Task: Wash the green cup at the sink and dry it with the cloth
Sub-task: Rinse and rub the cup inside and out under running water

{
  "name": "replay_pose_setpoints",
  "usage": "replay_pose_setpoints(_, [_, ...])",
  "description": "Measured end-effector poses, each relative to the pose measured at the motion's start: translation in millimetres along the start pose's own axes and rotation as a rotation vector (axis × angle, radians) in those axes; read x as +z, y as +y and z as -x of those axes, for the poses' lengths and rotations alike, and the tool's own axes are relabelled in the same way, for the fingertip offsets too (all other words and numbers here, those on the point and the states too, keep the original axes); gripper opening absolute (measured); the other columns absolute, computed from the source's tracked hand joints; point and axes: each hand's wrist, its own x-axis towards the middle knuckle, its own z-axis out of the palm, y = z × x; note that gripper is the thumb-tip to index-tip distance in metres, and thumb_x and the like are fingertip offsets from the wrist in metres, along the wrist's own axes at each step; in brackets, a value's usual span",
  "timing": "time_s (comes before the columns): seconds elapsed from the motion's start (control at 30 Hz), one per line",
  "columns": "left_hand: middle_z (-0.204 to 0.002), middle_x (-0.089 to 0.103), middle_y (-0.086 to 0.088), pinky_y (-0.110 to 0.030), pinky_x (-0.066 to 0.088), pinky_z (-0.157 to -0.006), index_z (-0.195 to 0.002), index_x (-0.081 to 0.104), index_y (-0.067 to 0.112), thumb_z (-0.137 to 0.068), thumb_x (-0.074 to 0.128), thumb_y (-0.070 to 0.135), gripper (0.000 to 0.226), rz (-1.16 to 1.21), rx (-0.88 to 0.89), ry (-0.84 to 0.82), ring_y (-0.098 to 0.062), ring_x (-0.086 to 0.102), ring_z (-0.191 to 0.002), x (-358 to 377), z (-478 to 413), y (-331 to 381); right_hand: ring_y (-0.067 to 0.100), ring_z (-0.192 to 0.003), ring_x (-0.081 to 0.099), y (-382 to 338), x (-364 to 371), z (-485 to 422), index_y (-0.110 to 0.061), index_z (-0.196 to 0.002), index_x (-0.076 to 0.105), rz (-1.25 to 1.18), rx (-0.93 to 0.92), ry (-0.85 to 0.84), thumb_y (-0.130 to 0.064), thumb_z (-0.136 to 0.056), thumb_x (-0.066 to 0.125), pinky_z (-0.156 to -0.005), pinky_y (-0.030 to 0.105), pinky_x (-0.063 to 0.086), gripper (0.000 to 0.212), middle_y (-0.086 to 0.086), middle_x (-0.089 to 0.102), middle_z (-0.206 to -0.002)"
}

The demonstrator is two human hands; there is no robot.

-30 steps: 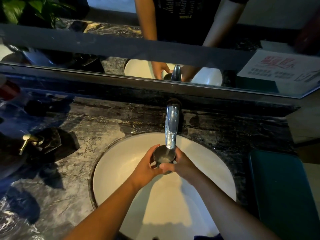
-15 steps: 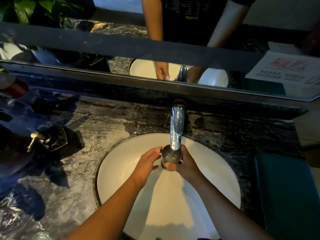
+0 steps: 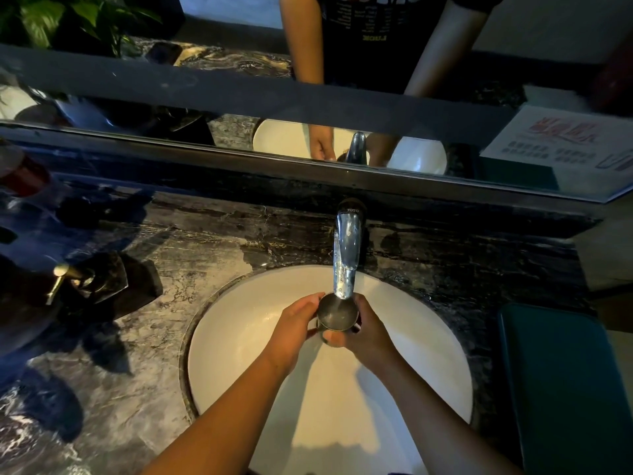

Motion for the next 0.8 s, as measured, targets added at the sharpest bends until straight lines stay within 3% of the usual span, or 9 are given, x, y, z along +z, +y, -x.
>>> replay_pose_setpoints(0.1, [-0.116,0.075,0.008,-0.038,0.05,-0.097,-0.118,0.074,0.027,-0.104,0.046,0.028,0.031,-0.032,0.007,0.0,-0.011,0.064,-0.114,1.5,-0.1,-0.6,0.003,-0.108,0.066,0.2,2.3,0.9,-0.049,-0.119,0.054,-0.017,0.013,0.051,-0.038,-0.057,0.082,-0.086,0.025,0.054,0.069,-0.018,0.07,-0.115])
replay_pose_setpoints(0.2, [-0.121,0.073,0.001,-0.036,0.05,-0.092,-0.125,0.069,0.023,-0.105,0.046,0.024,0.03,-0.015,0.004,0.01,-0.013,0.064,-0.112,1.8,-0.7,-3.5,-0.006,-0.099,0.065,-5.6,5.3,0.3,-0.057,-0.114,0.052,0.004,0.004,0.036,-0.037,-0.061,0.082,-0.075,0.014,0.05,0.064,-0.029,0.069,-0.106])
replay_pose_setpoints(0.3, [-0.121,0.073,0.001,-0.031,0.051,-0.086,-0.127,0.069,0.022,-0.106,0.045,0.025,0.031,0.009,0.017,0.009,-0.01,0.065,-0.111,1.1,-1.9,-1.5,0.0,-0.103,0.067,-5.0,6.3,-1.2,-0.052,-0.117,0.056,-0.019,0.008,0.037,-0.036,-0.06,0.083,-0.08,0.019,0.054,0.066,-0.025,0.071,-0.108])
replay_pose_setpoints(0.37, [-0.123,0.072,0.004,-0.034,0.049,-0.09,-0.125,0.07,0.024,-0.106,0.044,0.026,0.033,-0.008,0.01,0.002,-0.01,0.063,-0.115,1.2,-2.6,1.1,0.0,-0.103,0.066,-4.5,6.5,-2.1,-0.048,-0.12,0.054,-0.022,0.006,0.054,-0.035,-0.06,0.083,-0.08,0.019,0.052,0.068,-0.022,0.071,-0.109])
replay_pose_setpoints(0.47, [-0.123,0.072,-0.004,-0.039,0.047,-0.099,-0.123,0.071,0.019,-0.106,0.043,0.021,0.033,-0.019,0.011,0.002,-0.017,0.063,-0.116,0.8,-5.3,0.1,0.01,-0.11,0.067,-0.1,8.8,-1.9,-0.042,-0.121,0.055,-0.01,0.013,0.001,-0.034,-0.059,0.084,-0.09,0.031,0.057,0.069,-0.013,0.07,-0.115])
replay_pose_setpoints(0.53, [-0.118,0.074,-0.007,-0.035,0.047,-0.095,-0.116,0.073,0.016,-0.106,0.045,0.023,0.031,-0.025,0.012,0.0,-0.017,0.064,-0.111,0.8,-6.7,-2.6,0.01,-0.111,0.066,1.7,9.6,-1.3,-0.042,-0.122,0.055,-0.039,0.019,0.04,-0.035,-0.058,0.083,-0.09,0.03,0.057,0.07,-0.013,0.069,-0.117])
replay_pose_setpoints(0.6, [-0.111,0.076,0.001,-0.025,0.048,-0.082,-0.108,0.075,0.02,-0.105,0.045,0.022,0.03,-0.035,0.008,-0.001,-0.008,0.067,-0.104,1.2,-6.3,-5.1,0.01,-0.11,0.065,1.5,10.3,-1.1,-0.041,-0.123,0.054,-0.038,0.014,0.073,-0.03,-0.061,0.084,-0.084,0.025,0.056,0.069,-0.014,0.068,-0.116])
replay_pose_setpoints(0.67, [-0.106,0.078,0.009,-0.017,0.049,-0.072,-0.108,0.075,0.026,-0.105,0.043,0.019,0.034,-0.039,0.008,-0.001,0.002,0.069,-0.094,1.6,-5.7,-5.9,0.013,-0.111,0.066,2.3,10.6,-0.8,-0.037,-0.126,0.054,-0.005,0.004,0.036,-0.026,-0.063,0.086,-0.089,0.032,0.058,0.071,-0.012,0.069,-0.117])
replay_pose_setpoints(0.8, [-0.103,0.077,0.018,-0.024,0.048,-0.077,-0.104,0.077,0.036,-0.105,0.042,0.022,0.037,-0.039,-0.01,0.008,0.002,0.066,-0.099,3.4,-7.4,-6.4,0.012,-0.113,0.066,5.7,7.3,-1.0,-0.041,-0.126,0.053,0.024,-0.021,0.066,-0.029,-0.064,0.086,-0.098,0.036,0.056,0.072,-0.013,0.068,-0.12])
